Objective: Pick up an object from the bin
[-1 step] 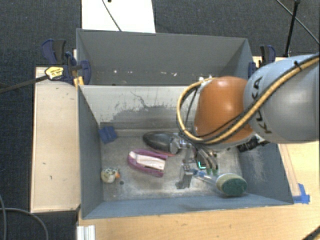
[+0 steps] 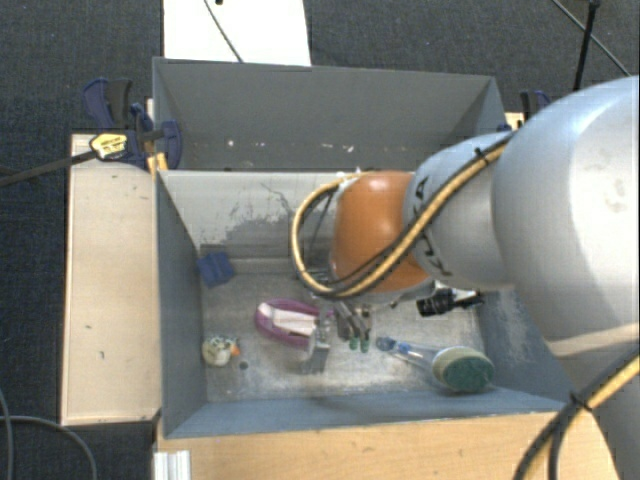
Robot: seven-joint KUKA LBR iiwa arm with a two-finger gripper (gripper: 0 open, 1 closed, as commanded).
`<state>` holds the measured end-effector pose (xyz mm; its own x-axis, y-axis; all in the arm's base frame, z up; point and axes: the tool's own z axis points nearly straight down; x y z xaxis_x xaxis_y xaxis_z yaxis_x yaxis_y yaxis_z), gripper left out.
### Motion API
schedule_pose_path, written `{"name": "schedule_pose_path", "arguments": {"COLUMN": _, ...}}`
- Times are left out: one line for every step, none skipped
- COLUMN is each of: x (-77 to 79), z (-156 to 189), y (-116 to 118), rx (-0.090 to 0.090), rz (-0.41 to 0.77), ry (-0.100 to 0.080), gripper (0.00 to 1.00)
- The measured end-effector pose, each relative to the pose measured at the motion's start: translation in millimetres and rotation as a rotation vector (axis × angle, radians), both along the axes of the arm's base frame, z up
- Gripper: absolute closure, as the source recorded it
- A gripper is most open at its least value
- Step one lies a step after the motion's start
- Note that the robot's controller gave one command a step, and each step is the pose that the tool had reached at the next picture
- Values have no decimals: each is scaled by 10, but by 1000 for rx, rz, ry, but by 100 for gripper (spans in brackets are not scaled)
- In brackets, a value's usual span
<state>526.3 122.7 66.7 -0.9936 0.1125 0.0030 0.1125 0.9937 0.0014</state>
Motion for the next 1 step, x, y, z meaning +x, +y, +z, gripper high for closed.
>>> {"name": "schedule_pose_path", "arguments": {"x": -115, "z": 351, "y": 110, "rx": 0, "rz": -49, "ry": -7, "gripper": 0}}
